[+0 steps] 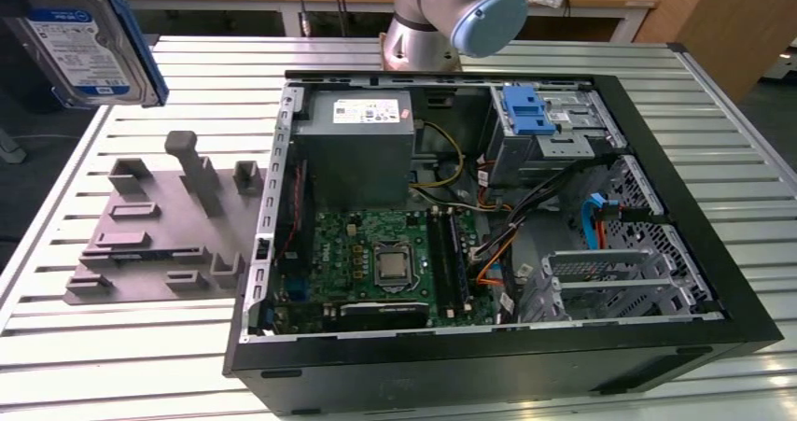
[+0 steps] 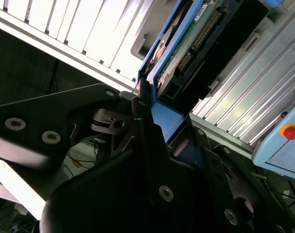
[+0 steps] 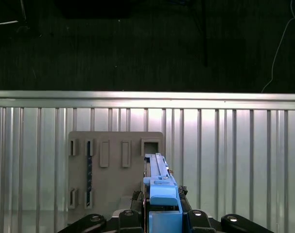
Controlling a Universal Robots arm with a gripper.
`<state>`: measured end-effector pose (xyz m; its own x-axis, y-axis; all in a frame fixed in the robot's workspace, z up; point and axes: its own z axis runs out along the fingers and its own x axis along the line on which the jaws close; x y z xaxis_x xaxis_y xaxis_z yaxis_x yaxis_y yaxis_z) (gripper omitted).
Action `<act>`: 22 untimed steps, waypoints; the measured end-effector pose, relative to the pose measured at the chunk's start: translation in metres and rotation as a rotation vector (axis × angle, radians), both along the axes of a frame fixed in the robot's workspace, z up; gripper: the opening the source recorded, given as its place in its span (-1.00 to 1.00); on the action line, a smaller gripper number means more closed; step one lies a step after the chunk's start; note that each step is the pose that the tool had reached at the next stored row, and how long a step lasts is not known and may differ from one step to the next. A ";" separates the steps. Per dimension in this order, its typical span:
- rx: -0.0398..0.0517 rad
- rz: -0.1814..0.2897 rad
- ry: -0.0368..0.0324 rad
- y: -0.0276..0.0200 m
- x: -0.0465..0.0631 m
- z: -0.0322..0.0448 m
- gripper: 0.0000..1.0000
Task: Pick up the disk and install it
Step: 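Pick up the disk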
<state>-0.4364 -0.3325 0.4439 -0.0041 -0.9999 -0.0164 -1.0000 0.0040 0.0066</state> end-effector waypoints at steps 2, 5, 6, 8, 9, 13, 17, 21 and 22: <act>0.0000 0.000 -0.0001 0.0000 0.000 0.0007 -0.27; 0.0000 0.000 -0.0001 0.0000 0.000 0.0008 -0.27; 0.0000 0.000 0.0001 0.0000 0.000 0.0009 -0.27; 0.0000 0.000 0.0000 0.0000 0.000 0.0009 -0.27; 0.0000 0.000 0.0001 0.0000 0.000 0.0013 -0.27; 0.0000 0.000 0.0001 0.0000 0.000 0.0018 -0.27; 0.0000 0.000 0.0001 0.0000 0.000 0.0034 -0.27; 0.0000 0.000 0.0000 0.0000 0.000 0.0048 -0.27; 0.0000 0.000 0.0001 0.0000 0.000 0.0053 -0.27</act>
<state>-0.4364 -0.3325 0.4491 -0.0040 -0.9999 -0.0164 -1.0000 0.0039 0.0066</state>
